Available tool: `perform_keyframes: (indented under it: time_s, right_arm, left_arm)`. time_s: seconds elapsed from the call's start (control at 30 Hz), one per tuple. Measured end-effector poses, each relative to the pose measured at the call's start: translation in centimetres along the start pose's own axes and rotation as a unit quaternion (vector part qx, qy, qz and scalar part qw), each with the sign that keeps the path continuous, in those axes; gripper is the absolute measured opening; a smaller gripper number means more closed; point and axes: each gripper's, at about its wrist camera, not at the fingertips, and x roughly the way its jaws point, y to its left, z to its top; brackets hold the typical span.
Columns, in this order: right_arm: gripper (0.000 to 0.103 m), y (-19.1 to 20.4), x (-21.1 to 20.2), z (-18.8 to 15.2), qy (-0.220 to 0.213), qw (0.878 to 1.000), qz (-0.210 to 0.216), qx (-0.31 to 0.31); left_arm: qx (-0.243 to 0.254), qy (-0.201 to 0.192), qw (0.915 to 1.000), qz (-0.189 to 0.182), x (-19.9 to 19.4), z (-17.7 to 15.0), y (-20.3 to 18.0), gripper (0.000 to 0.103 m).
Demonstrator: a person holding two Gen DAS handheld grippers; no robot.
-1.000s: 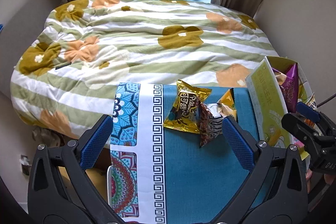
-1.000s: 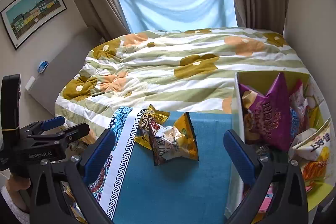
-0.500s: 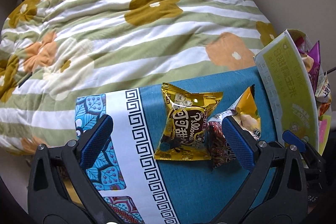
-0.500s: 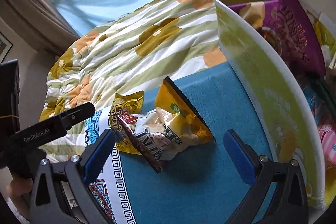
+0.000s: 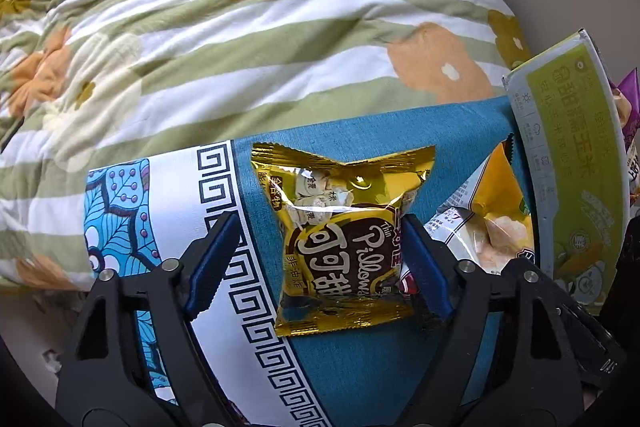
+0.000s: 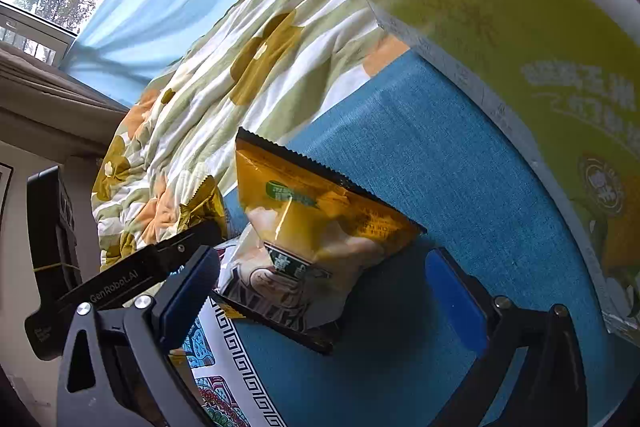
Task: Organize snacks
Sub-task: 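Grasp the gold Pillows bag with left tool while right tool grasps yellow TATRI bag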
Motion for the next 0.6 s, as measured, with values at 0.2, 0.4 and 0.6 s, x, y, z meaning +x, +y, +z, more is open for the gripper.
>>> perform_keyframes:
  time_s: [0.2, 0.4, 0.6]
  right_arm:
    - [0.102, 0.3, 1.4, 0.1, 0.016, 1.0, 0.004, 0.007]
    - [0.094, 0.6, 2.3, 0.2, 0.022, 1.0, 0.007, -0.003]
    - [0.086, 1.3, 3.4, 0.0, 0.032, 0.999, 0.007, -0.012]
  left_arm:
    - [-0.007, 0.008, 0.9999, -0.003, 0.3, -1.0, 0.8, 0.057]
    - [-0.001, 0.003, 1.0, 0.004, -0.2, -1.7, 1.5, 0.052]
    - [0.001, -0.001, 0.9999, 0.014, -0.7, -2.5, 2.1, 0.051]
